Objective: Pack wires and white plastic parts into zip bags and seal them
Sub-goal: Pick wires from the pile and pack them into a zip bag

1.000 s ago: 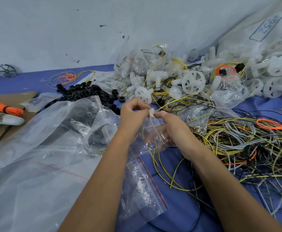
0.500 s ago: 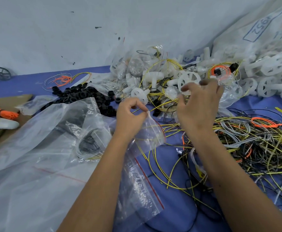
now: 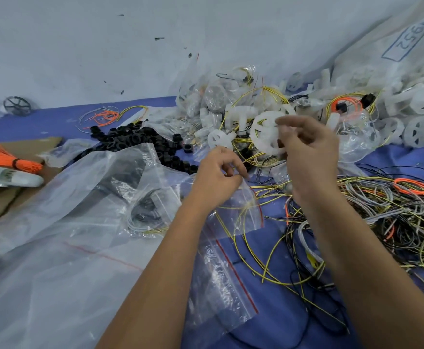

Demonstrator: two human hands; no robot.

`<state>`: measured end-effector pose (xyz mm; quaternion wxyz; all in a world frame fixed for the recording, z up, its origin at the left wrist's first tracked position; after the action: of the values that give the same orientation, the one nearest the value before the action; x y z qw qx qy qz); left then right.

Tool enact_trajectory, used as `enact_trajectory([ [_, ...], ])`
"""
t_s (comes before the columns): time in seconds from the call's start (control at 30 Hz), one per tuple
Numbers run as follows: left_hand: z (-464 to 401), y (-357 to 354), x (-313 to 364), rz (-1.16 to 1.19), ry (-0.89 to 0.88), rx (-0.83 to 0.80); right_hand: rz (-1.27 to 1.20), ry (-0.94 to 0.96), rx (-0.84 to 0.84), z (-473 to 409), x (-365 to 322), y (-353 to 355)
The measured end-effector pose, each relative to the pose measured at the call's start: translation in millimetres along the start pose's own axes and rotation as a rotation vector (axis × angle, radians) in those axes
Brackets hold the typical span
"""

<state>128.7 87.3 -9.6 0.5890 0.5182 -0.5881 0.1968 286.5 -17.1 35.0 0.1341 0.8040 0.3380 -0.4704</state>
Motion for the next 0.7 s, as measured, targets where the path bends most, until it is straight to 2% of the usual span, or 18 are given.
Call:
enact_trajectory([
  [0.07,-2,7,-4,0.073,0.035,0.078,-0.577,-0.328,-0.027,29,22,-30],
  [0.1,-2,11,-7,0.126,0.063,0.127,-0.733,-0.439,-0.032,41,30,-40],
  [0.17,-3,20,-12,0.243,0.094,0.214,-0.817,-0.569,-0.060,58,44,-49],
  [0.3,-4,29,-14,0.421,0.085,0.263,-0.689,-0.638,-0.094,66,59,-44],
  [0.47,-3,29,-11,0.509,0.068,0.211,-0.360,-0.598,-0.043,66,66,-25],
  [0.53,-4,28,-12,0.536,0.066,0.192,-0.188,-0.529,-0.058,62,65,-17],
  [0.7,-3,26,-3,0.501,0.020,0.182,0.194,-0.213,-0.244,53,48,-21],
])
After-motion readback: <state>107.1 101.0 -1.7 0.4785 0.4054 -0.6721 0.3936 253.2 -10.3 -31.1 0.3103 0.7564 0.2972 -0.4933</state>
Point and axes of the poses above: each hand's wrist, its own z-axis away from the middle knuckle, its own y-axis out of the back of the hand, x = y × z, the point moved 9 cm from there along -z, towards the middle knuckle, and after that the axes turned 10 degrees about y, right-handed, at the moved point
